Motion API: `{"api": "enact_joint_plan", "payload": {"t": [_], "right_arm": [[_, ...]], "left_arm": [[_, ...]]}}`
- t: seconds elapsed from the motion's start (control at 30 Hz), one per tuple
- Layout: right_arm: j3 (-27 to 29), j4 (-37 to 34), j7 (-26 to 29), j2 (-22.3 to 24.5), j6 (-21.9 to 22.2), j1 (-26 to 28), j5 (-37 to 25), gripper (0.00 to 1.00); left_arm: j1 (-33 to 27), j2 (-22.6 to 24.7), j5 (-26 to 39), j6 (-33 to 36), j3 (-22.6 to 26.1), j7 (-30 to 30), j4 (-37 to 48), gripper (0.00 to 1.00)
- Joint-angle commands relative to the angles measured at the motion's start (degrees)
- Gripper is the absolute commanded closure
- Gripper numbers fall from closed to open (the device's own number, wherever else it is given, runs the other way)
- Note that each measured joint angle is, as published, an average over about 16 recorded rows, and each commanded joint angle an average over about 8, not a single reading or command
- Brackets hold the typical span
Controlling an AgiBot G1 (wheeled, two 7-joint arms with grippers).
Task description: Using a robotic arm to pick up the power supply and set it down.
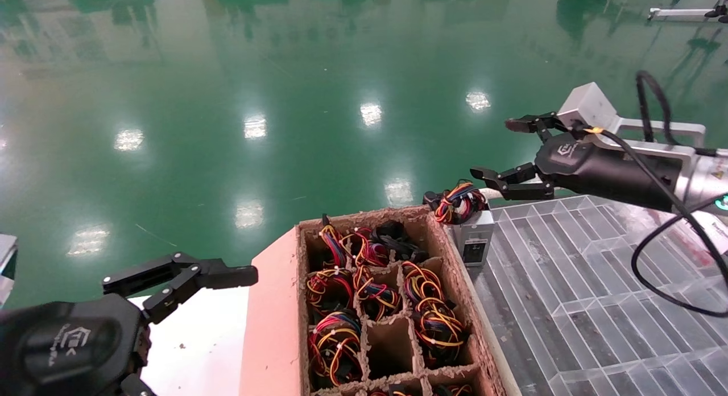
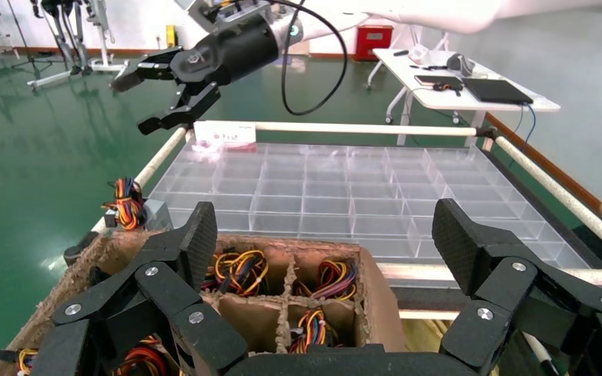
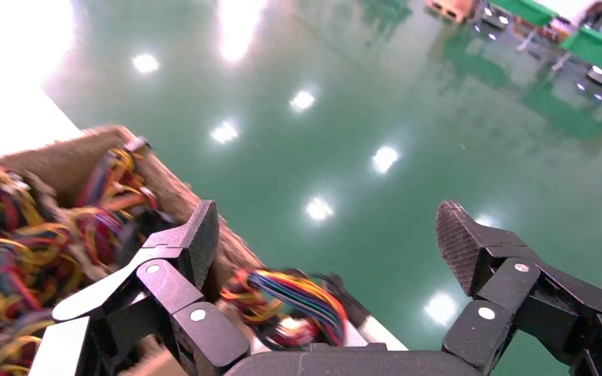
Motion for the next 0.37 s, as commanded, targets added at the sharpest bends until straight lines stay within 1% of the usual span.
{"api": "enact_joint_plan", "payload": {"t": [0.03,0.27,0.37], "right_arm": [[0.4,2.7,1.3,0.8,-0.7,-1.8,1.5,0.00],[1.9,12.1,6.0,3.7,-3.0,-8.0,6.8,0.00],[2.2,14.1,7.0,4.4,-3.5,-9.4,7.9,0.00]], "left_arm": [[0.0,0.0,0.0,0.0,0.0,0.0,0.0,0.00],[0.0,0.0,0.0,0.0,0.0,0.0,0.0,0.00],[0.0,0.0,0.0,0.0,0.0,0.0,0.0,0.00]]}}
